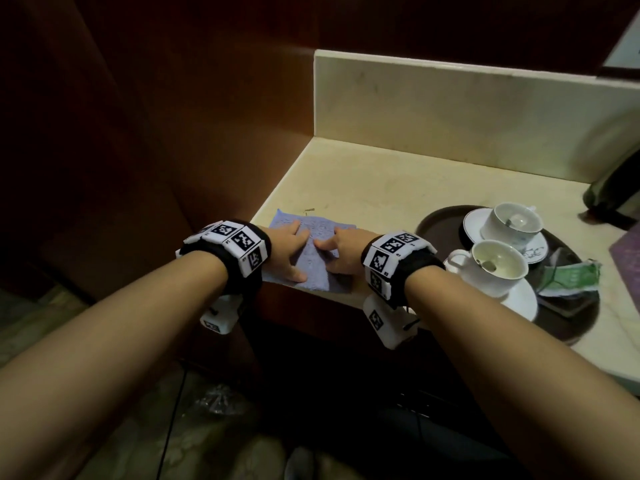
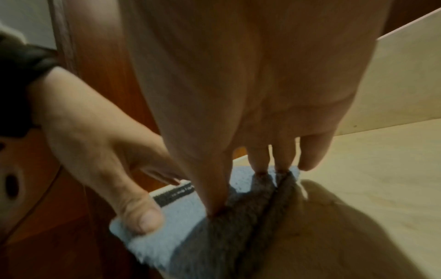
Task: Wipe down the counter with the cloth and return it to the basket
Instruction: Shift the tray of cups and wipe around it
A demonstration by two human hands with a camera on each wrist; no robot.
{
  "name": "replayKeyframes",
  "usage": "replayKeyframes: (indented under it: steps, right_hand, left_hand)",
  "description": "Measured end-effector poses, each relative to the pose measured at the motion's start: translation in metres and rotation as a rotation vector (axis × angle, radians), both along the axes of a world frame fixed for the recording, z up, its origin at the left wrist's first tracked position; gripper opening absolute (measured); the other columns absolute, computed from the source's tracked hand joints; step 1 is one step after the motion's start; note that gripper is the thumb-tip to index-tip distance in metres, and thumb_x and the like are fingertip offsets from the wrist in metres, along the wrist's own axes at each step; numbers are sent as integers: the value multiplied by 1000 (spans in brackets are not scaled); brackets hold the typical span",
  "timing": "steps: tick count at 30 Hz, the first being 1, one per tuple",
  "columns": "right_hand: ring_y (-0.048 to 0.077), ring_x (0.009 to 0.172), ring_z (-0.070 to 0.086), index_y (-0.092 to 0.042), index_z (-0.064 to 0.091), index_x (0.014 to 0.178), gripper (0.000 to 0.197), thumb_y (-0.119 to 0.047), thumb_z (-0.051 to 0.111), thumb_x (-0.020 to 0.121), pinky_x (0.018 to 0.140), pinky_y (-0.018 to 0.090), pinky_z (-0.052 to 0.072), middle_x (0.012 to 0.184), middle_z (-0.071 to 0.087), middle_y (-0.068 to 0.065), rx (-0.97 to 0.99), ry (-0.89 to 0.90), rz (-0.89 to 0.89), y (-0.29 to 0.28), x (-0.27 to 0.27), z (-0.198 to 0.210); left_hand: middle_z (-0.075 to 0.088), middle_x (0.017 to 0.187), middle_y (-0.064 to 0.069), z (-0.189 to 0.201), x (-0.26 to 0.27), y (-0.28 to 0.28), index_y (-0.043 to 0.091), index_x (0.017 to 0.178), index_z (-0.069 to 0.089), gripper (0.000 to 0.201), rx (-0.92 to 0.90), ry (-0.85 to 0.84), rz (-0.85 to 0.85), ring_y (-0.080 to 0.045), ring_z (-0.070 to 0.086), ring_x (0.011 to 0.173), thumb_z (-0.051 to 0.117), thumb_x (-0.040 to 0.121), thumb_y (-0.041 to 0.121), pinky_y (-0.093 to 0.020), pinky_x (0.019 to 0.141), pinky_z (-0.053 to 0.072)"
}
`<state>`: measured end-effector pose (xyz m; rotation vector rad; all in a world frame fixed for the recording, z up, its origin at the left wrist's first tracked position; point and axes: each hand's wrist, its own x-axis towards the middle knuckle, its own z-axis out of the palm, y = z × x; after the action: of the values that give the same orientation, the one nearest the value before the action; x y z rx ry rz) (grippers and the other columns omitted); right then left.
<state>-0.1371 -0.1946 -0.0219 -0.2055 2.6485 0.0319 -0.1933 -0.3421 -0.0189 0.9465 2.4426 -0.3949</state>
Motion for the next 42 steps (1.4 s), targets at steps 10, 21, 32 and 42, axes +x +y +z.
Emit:
replayKeyframes:
  steps: [10,21,32,42]
  right_hand:
    - [30,127,49,-32,49,138,42,-35,47,96,113,56,23,141,52,3,7,32,-144,27,23,3]
    - [32,106,65,-17,62,127,38,-18,54,90,89,39,53,123,66,11,77,35,-336,75,-18,22]
    - [28,104,62,-6,64,117,32,-28,55,96,81,28,44,117,66,11,-14,27,-502,127,-65,34]
    - [29,92,58,-13,57,127,35,-18,48,93,80,33,49,112,63,11,-156,101,-750,159,-48,44]
  left_hand:
    - [-11,163,-9,-31,39,31,29,156,-6,74,345,-54,4,-32,-8,150,33,99,56,-54,120,4]
    - [-23,161,0,-39,-32,107,23,154,-16,84,197,-63,-17,-28,-16,149,25,95,66,-54,119,-1]
    - [-15,163,-3,-41,-112,200,20,156,-9,84,204,-33,-58,-32,-11,150,30,96,63,-52,119,1]
    - [-16,163,-4,-35,-153,293,20,156,-12,85,126,-18,-242,-33,-8,150,26,95,66,-51,119,2]
